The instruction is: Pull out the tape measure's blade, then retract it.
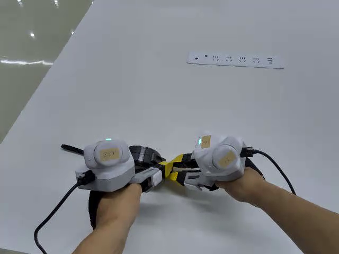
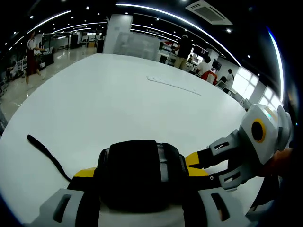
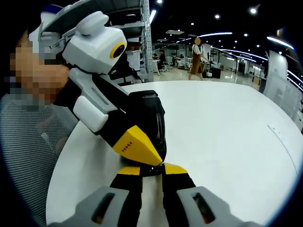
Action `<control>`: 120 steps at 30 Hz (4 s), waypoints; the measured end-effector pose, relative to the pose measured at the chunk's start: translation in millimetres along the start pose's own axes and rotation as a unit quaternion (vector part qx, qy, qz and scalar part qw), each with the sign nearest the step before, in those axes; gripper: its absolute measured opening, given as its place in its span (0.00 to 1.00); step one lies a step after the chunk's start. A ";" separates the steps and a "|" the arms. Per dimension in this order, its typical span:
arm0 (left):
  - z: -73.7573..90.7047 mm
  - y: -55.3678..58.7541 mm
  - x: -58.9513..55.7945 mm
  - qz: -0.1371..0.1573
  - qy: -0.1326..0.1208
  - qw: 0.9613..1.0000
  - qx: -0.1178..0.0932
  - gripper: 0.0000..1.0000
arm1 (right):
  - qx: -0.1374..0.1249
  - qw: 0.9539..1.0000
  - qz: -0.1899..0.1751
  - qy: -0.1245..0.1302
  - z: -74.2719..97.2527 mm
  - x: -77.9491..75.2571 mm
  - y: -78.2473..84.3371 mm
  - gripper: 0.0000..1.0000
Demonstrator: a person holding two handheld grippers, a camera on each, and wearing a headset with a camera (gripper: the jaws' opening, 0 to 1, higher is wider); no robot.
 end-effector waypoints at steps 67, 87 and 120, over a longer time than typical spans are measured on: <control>29.9 2.3 23.5 -0.155 0.155 0.975 0.043 0.80 | 0.027 0.984 -0.102 0.141 135.4 -5.6 70.6 0.52; 53.1 16.2 36.1 -0.211 0.209 0.955 0.021 0.82 | 0.010 0.975 -0.127 0.184 182.0 16.9 90.8 0.62; 74.9 20.4 41.6 -0.245 0.234 0.941 -0.019 0.98 | -0.031 0.958 -0.175 0.227 201.3 40.5 107.9 0.91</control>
Point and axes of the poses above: the centre of the closed fingertips' face, and the gripper's own axes: z roughly backward along the fingers, x roughly to its left, y roughly out of its underside, the point moved 10 cm from there along z, roughly backward along the fingers, and after that the axes turned 8 degrees about y, right-handed, at the moved point
